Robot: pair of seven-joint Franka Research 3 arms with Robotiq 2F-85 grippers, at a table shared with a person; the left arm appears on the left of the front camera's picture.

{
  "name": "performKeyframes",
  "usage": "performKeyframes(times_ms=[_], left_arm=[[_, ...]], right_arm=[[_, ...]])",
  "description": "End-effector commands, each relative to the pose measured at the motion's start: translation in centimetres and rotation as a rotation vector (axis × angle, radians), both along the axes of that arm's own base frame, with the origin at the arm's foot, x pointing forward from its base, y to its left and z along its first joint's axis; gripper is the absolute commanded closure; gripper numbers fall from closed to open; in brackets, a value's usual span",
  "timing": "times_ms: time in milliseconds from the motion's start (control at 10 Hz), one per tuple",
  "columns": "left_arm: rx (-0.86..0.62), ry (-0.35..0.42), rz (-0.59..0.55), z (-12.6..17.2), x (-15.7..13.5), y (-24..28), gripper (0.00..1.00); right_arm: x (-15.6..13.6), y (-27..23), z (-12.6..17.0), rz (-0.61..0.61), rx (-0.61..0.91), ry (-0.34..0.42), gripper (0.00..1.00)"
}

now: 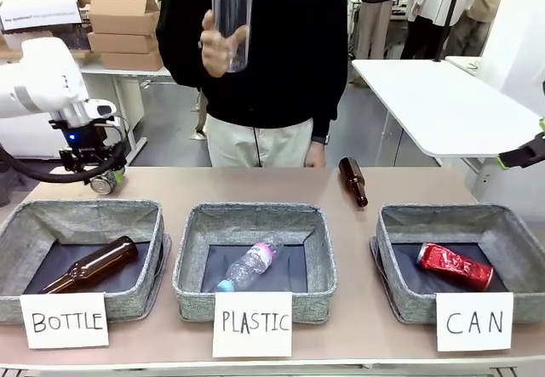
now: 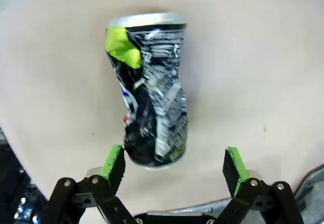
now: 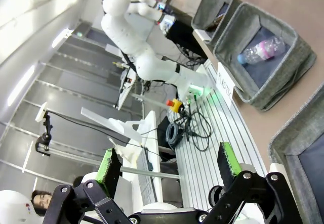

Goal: Sort the can waste into the basket.
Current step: Pick up the can waste from the table and place it in the right Fabric basket.

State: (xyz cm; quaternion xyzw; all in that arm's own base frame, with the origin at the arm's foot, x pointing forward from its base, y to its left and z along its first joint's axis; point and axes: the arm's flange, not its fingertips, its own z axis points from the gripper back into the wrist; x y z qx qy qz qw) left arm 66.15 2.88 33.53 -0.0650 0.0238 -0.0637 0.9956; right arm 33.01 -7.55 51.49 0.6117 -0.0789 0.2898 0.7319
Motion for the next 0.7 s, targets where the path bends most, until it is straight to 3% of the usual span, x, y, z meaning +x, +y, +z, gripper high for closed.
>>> performKeyframes(times_ms=[0,500,600], left_arm=[[0.006,-0.006,0.031,-0.25,1.0,0.16,0.0],[-0.053,-0.011,0.044,-0.89,1.14,0.2,0.0],[-0.056,-0.019,0.065,-1.01,1.11,0.17,0.6]], right_arm=[[-0.06,-0.02,-0.15,0.003,-0.007,-0.025,0.0],[-0.06,-0.02,-0.15,0.003,-0.007,-0.025,0.0],[-0.06,-0.02,-0.15,0.003,-0.007,-0.025,0.0]])
